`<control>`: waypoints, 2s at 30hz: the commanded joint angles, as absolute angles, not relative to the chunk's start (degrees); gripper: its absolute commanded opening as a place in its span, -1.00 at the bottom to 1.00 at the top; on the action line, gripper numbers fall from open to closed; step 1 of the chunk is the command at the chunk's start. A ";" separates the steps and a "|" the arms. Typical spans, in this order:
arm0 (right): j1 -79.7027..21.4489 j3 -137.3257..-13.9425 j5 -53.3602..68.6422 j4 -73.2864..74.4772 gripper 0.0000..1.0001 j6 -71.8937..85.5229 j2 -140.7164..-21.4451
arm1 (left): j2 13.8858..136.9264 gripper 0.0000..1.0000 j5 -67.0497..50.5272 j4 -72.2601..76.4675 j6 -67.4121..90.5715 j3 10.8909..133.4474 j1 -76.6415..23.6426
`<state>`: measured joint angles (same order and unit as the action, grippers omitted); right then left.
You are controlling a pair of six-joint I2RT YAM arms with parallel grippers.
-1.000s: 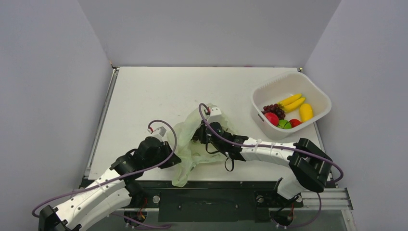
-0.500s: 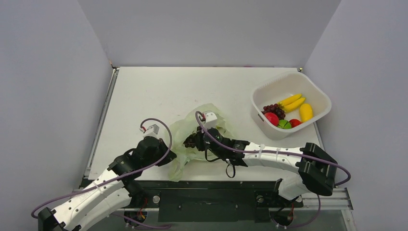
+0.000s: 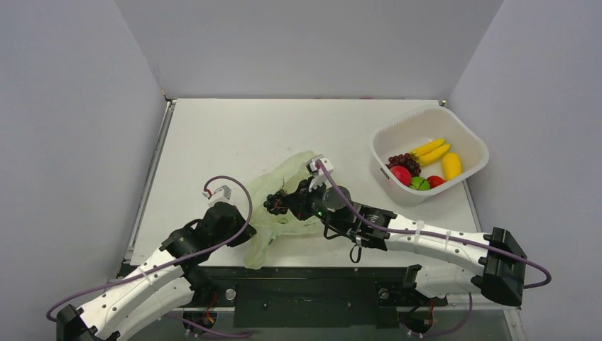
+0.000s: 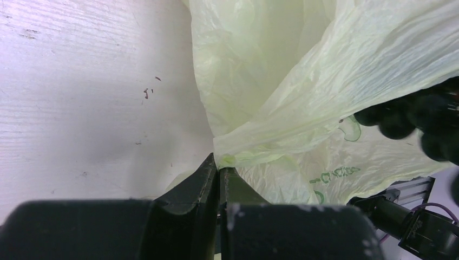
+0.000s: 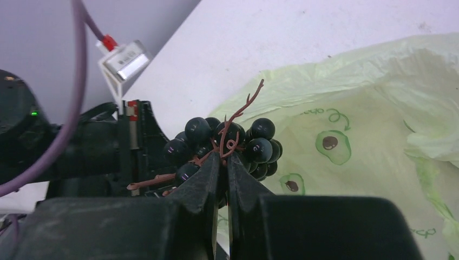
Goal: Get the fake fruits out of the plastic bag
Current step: Take out the fake fruit from the plastic bag, then place the fake fruit in the bin.
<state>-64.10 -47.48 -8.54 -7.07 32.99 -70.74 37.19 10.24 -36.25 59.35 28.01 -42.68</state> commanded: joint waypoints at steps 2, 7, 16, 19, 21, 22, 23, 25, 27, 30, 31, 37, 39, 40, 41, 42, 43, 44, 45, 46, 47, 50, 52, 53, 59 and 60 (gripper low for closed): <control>-64.42 -49.53 -5.04 -9.85 -1.00 31.89 -65.46 | 36.49 -1.00 11.34 -35.91 59.92 27.76 -42.67; -64.11 -53.25 -6.50 -7.07 -1.00 31.04 -62.74 | 36.03 -1.00 11.16 -36.54 59.94 27.47 -42.64; -58.46 -59.18 -9.31 -0.54 -1.00 24.18 -58.18 | 36.28 -1.00 10.27 -36.70 59.84 26.73 -42.64; -54.22 -59.27 -11.23 1.33 -1.00 23.52 -56.21 | 36.51 -1.00 9.74 -36.18 59.78 26.72 -42.69; -51.92 -59.21 -14.03 2.52 -1.00 23.21 -54.70 | 36.81 -1.00 9.48 -35.79 59.66 26.72 -42.68; -51.36 -59.12 -17.24 3.44 -1.00 22.79 -53.75 | 36.95 -1.00 9.31 -35.64 59.62 26.72 -42.68; -50.35 -59.18 -19.21 4.05 -1.00 22.56 -53.42 | 37.25 -1.00 9.27 -35.62 59.49 26.85 -42.66; -48.58 -59.22 -25.62 6.00 -1.00 22.25 -52.57 | 37.70 -1.00 9.13 -35.54 59.27 27.06 -42.63; -46.13 -58.77 -31.85 7.44 -1.00 22.65 -51.59 | 38.17 -1.00 8.77 -35.39 59.13 27.29 -42.56; -40.42 -57.49 -36.55 8.88 -1.00 25.46 -51.01 | 38.73 -1.00 7.89 -34.98 58.92 27.38 -42.60; -37.06 -57.31 -36.65 9.14 -1.00 26.93 -51.32 | 38.95 -1.00 7.53 -34.98 58.87 27.40 -42.60; -22.10 -56.92 -36.83 12.69 -1.00 33.96 -56.94 | 38.70 -1.00 6.86 -34.82 58.84 27.17 -42.55; -17.41 -56.62 -34.26 12.93 -1.00 36.32 -59.99 | 38.61 -1.00 6.74 -34.76 58.84 27.13 -42.58; -14.39 -56.57 -32.73 13.01 -1.00 36.97 -61.02 | 38.48 -1.00 6.75 -34.83 58.81 27.19 -42.61; -12.91 -56.53 -29.67 13.07 -1.00 38.05 -63.35 | 38.49 -1.00 6.70 -34.92 58.76 27.13 -42.60; -10.79 -56.48 -28.20 13.13 -1.00 38.40 -64.59 | 38.41 -1.00 6.69 -34.99 58.72 27.22 -42.57; -9.88 -56.44 -25.42 13.43 -1.00 38.91 -66.99 | 38.41 -1.00 6.68 -35.14 58.67 27.20 -42.57; -8.42 -56.52 -24.05 13.66 -1.00 39.06 -68.26 | 38.39 -1.00 6.68 -35.28 58.70 27.18 -42.61; -7.77 -56.58 -21.44 14.12 -1.00 39.16 -70.72 | 38.27 -1.00 6.68 -35.43 58.71 27.05 -42.62; -6.71 -56.59 -20.17 14.48 -1.00 39.15 -73.16 | 38.11 -1.00 6.72 -35.47 58.69 26.97 -42.58; -6.26 -56.66 -17.74 15.13 -1.00 39.17 -74.42 | 38.04 -1.00 6.75 -35.43 58.74 26.80 -42.56; -4.62 -56.65 -13.36 16.13 -1.00 38.83 -80.09 | 37.84 -1.00 6.50 -35.08 58.92 26.43 -42.54; -4.35 -56.33 -11.61 16.79 -1.00 38.46 -82.26 | 37.96 -1.00 6.24 -35.00 58.97 26.37 -42.56; -4.27 -56.12 -11.56 16.81 -1.00 38.39 -82.66 | 38.05 -1.00 6.20 -35.04 58.97 26.41 -42.55; -3.78 -56.13 -11.47 16.83 -0.70 36.89 -82.99 | 38.27 -1.00 5.65 -35.31 59.00 27.03 -42.62; -3.74 -56.26 -11.44 16.64 -0.63 36.58 -82.36 | 38.30 -1.00 5.61 -35.26 59.08 27.09 -42.63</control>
<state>-4.21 -55.57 -12.43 17.17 37.85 -84.29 38.44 6.33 -36.69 59.33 26.39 -42.65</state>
